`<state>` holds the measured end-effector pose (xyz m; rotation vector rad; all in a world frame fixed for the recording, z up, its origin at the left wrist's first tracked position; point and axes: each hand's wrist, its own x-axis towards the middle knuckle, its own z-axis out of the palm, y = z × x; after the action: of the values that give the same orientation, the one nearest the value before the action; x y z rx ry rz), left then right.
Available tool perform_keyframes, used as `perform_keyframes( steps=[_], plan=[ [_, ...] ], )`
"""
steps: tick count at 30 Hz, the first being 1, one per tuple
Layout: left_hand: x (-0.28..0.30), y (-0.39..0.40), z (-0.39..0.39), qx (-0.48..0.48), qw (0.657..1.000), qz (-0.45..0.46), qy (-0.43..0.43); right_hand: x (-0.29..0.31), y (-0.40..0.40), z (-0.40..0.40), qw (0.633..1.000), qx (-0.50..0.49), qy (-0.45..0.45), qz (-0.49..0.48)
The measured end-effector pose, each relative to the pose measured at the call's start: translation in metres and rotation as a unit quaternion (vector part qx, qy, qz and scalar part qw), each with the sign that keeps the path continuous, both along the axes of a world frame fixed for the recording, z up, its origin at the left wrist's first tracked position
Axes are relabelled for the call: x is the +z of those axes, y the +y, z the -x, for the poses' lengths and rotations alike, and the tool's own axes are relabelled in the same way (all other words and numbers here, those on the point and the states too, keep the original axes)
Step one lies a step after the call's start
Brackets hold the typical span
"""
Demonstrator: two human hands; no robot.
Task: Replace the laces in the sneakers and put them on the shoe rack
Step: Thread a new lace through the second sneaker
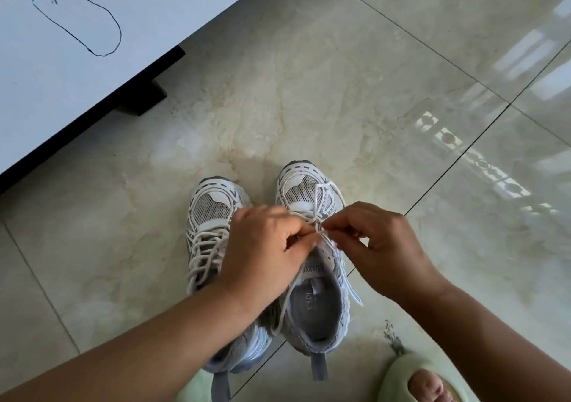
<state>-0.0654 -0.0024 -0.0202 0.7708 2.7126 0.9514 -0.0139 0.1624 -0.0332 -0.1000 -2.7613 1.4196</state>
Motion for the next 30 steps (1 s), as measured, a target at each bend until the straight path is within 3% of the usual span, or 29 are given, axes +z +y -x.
perform_keyframes(
  steps=[3,6,25,30],
  plan=[
    [-0.007,0.006,-0.012,0.05,0.991,0.116,0.052,-0.011,0.01,-0.004,0.997,-0.049,-0.002,-0.06],
    [-0.016,0.006,-0.014,0.048,0.986,0.151,0.052,-0.016,0.015,-0.002,0.996,-0.041,-0.007,-0.084],
    [-0.03,0.013,-0.014,0.111,0.991,0.071,0.006,-0.022,0.009,0.006,1.0,0.012,-0.011,-0.015],
    [-0.03,0.013,-0.014,0.112,0.991,0.071,-0.017,-0.02,0.007,0.007,0.999,0.029,-0.003,-0.045]
  ],
)
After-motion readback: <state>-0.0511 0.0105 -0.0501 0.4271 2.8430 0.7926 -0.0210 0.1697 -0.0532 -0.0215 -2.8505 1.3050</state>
